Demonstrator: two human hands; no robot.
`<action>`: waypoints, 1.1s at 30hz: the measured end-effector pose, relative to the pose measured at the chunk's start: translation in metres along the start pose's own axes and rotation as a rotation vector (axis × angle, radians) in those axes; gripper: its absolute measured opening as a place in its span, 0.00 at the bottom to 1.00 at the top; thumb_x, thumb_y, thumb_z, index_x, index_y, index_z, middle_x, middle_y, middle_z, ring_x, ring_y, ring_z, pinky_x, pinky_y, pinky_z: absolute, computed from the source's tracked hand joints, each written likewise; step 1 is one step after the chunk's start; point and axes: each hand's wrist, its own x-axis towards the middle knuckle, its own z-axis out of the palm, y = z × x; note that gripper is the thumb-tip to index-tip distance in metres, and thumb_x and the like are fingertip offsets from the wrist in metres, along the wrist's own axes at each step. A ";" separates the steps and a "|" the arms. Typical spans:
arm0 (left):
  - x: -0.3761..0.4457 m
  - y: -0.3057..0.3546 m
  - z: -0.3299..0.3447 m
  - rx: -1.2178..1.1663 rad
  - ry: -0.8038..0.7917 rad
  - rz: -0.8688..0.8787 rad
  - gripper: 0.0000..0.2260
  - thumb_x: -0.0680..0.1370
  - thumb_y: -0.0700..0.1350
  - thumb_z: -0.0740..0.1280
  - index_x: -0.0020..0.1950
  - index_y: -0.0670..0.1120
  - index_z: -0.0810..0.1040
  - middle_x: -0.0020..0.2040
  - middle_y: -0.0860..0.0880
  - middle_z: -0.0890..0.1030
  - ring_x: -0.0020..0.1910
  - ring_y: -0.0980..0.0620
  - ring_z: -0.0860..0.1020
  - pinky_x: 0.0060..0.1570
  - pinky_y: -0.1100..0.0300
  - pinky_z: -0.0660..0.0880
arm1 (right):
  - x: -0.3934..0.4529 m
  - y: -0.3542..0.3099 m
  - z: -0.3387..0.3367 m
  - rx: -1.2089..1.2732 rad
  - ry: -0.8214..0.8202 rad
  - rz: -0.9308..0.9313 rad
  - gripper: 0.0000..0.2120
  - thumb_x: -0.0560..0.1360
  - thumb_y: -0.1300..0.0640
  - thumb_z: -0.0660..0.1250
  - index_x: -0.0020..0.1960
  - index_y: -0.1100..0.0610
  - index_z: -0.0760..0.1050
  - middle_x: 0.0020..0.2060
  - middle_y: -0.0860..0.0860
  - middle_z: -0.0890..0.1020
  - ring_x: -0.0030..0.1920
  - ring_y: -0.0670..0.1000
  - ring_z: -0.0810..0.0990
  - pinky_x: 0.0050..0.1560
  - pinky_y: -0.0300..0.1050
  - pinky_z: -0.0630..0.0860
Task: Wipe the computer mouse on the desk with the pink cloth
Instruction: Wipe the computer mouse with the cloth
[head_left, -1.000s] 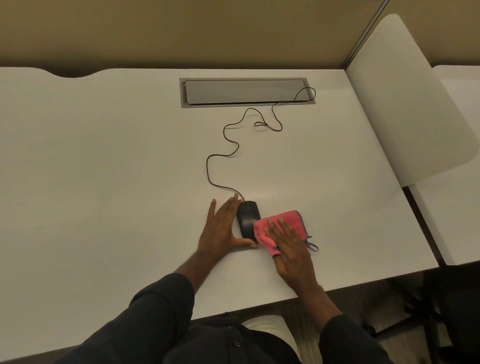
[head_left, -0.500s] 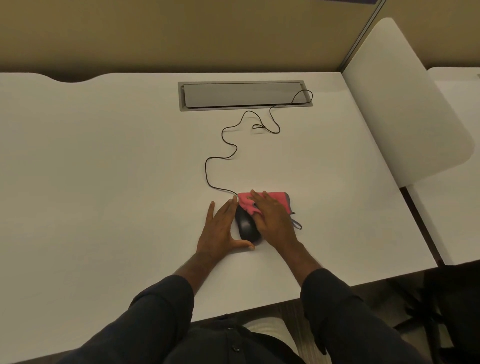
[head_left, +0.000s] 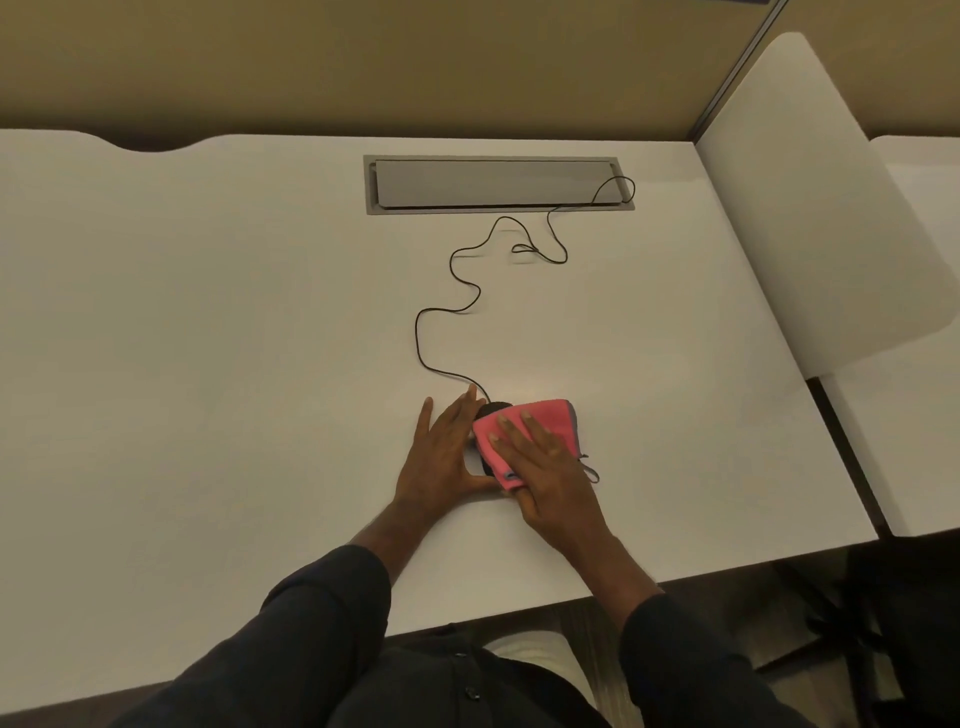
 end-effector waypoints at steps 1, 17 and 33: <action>0.000 0.000 0.001 0.005 0.001 -0.004 0.52 0.63 0.79 0.63 0.78 0.48 0.60 0.79 0.48 0.61 0.77 0.53 0.61 0.77 0.42 0.46 | -0.004 0.001 0.001 -0.004 -0.004 -0.003 0.25 0.79 0.58 0.59 0.76 0.55 0.63 0.76 0.50 0.64 0.77 0.55 0.56 0.75 0.60 0.56; 0.002 -0.004 0.001 0.047 -0.053 -0.031 0.56 0.61 0.79 0.64 0.79 0.46 0.57 0.79 0.47 0.60 0.78 0.51 0.58 0.78 0.45 0.43 | -0.014 0.011 -0.011 0.075 0.137 0.146 0.25 0.75 0.64 0.67 0.71 0.60 0.70 0.68 0.54 0.75 0.71 0.53 0.69 0.72 0.53 0.65; 0.003 0.000 -0.002 0.088 -0.078 -0.022 0.56 0.63 0.79 0.61 0.80 0.46 0.53 0.80 0.49 0.57 0.79 0.53 0.56 0.78 0.45 0.40 | 0.048 0.001 -0.003 0.035 -0.032 0.272 0.26 0.81 0.55 0.61 0.77 0.55 0.61 0.75 0.51 0.66 0.76 0.54 0.61 0.74 0.58 0.58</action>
